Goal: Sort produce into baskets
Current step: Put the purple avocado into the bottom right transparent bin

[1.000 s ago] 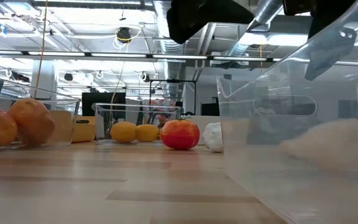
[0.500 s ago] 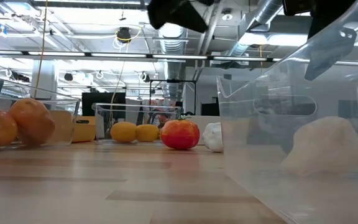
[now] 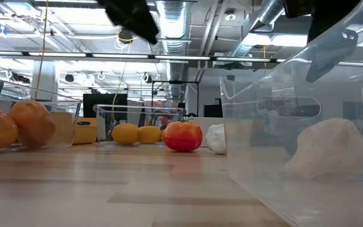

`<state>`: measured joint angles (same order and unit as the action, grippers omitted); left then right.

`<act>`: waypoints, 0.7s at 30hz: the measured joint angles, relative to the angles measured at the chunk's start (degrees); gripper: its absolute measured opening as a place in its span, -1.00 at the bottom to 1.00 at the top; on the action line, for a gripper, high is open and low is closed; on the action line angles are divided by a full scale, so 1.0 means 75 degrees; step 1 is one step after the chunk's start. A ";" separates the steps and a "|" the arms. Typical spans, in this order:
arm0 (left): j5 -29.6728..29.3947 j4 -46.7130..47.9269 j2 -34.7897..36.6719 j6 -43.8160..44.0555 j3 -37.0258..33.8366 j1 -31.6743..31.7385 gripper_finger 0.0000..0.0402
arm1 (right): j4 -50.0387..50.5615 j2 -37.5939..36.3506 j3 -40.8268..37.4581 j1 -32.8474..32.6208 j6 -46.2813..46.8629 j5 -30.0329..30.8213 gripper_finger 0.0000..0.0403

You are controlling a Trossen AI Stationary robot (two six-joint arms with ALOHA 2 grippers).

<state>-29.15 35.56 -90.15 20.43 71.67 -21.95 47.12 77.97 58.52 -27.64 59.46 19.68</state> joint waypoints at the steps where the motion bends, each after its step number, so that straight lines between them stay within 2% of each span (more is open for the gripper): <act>1: 0.0038 -0.0117 0.0049 0.0027 -0.0180 -0.0031 0.21 | 0.0010 0.0003 0.0000 0.0071 0.0000 -0.0003 0.94; 8: 0.0586 -0.1285 0.0097 0.0145 -0.1107 -0.0123 0.21 | 0.0390 0.0017 0.0000 0.0821 -0.0372 -0.0090 0.94; 13: 0.0645 -0.1721 0.0097 0.0101 -0.1268 -0.0123 0.21 | 0.0433 0.0026 -0.0026 0.1285 -0.0597 -0.0830 0.94; 21: 0.0645 -0.1920 0.0097 -0.0094 -0.1290 -0.0120 0.21 | 0.0458 0.0712 -0.0224 0.1393 -0.0612 -0.1014 0.94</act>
<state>-24.32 21.16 -89.43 19.73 62.00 -22.85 50.55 83.31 56.84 -17.19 54.87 12.08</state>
